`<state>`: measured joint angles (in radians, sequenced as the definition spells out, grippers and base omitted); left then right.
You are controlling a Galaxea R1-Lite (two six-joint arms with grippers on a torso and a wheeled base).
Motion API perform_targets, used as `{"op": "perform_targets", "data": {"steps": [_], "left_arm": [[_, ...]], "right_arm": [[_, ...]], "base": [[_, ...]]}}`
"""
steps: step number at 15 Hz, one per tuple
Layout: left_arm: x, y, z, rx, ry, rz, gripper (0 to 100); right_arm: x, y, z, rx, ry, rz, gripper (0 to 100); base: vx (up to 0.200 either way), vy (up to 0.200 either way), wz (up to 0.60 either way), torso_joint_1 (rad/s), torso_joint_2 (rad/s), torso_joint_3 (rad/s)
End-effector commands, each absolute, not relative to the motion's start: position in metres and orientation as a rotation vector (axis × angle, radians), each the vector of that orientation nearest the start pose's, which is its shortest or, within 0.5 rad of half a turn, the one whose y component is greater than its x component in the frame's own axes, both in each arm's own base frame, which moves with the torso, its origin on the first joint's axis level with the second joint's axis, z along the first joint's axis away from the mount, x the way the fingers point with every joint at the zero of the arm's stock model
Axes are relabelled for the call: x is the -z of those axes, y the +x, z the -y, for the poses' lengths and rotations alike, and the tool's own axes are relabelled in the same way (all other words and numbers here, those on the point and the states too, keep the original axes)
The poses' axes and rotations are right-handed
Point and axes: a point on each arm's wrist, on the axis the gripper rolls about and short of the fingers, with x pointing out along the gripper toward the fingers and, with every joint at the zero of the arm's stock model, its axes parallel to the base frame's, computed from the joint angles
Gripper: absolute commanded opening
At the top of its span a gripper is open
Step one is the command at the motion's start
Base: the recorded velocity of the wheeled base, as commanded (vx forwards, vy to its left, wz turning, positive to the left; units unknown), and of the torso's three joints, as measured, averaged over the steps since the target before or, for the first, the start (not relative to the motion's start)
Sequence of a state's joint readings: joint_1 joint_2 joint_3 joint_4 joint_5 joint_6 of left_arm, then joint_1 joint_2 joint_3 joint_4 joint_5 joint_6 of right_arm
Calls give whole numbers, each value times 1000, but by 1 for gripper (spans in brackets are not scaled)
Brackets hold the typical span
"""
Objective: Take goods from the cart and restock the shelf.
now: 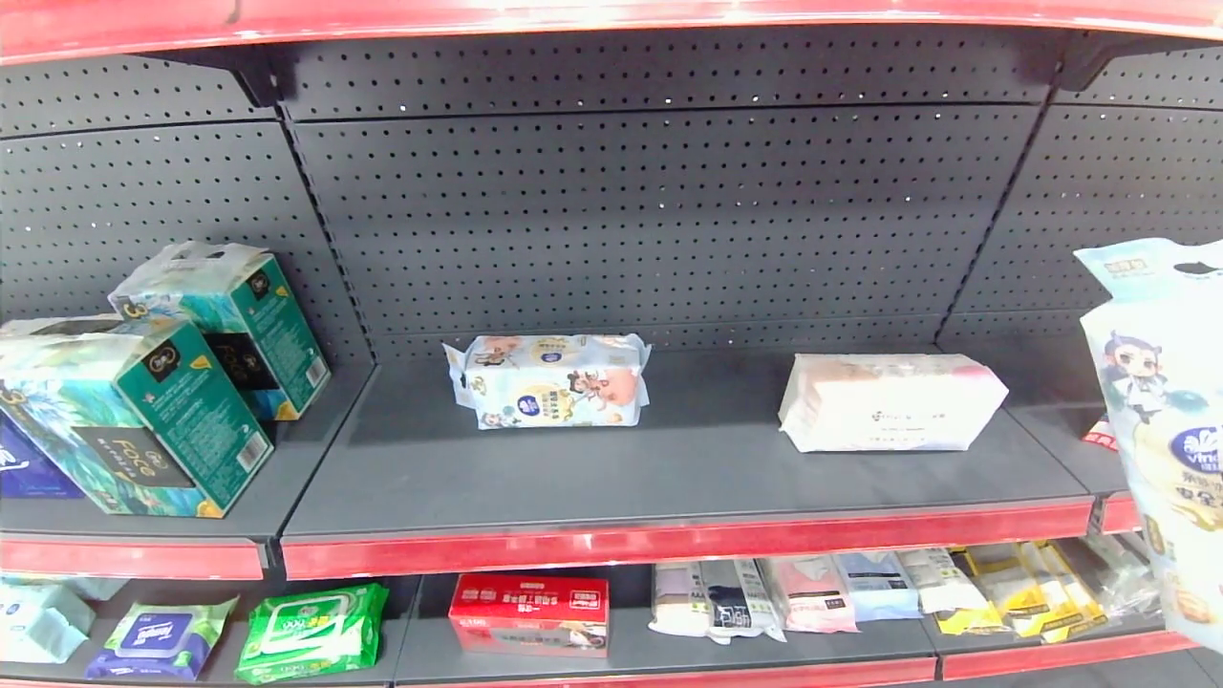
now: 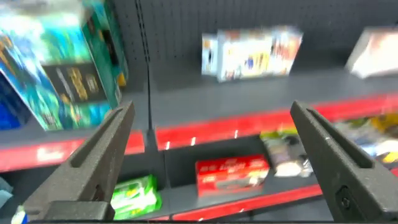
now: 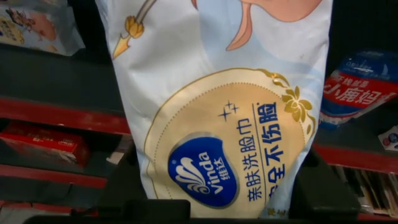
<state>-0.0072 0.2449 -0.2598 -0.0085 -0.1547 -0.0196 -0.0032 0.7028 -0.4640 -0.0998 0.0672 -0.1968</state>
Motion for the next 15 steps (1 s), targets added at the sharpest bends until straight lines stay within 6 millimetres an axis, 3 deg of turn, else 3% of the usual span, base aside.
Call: {"op": "perform_targets", "data": {"steps": [1,3,5,6,10,15], "left_arm": [[-214,84,2,108,-67,-248,100],[-201,113,-4,72,-61,-302,100],[-189,144,-5,229,-50,-362,100],[-187,148,-6,270,-54,-365,100],[-156,202,-15,456,-6,-416,100],[-139,246,-19,475,5,-369,100]], "right_arm": [[-222,68,-1,-76,-194,-128,0],[-234,72,-1,-67,-195,-103,0],[-242,76,0,-56,-194,-93,0],[-241,75,0,-58,-194,-98,0],[-201,66,0,-83,-189,-209,0],[-180,50,-1,-97,-181,-353,0]], "base": [[0,0,0,0,0,0],[0,0,0,0,0,0],[0,0,0,0,0,0],[0,0,0,0,0,0],[0,0,0,0,0,0],[0,0,0,0,0,0]]}}
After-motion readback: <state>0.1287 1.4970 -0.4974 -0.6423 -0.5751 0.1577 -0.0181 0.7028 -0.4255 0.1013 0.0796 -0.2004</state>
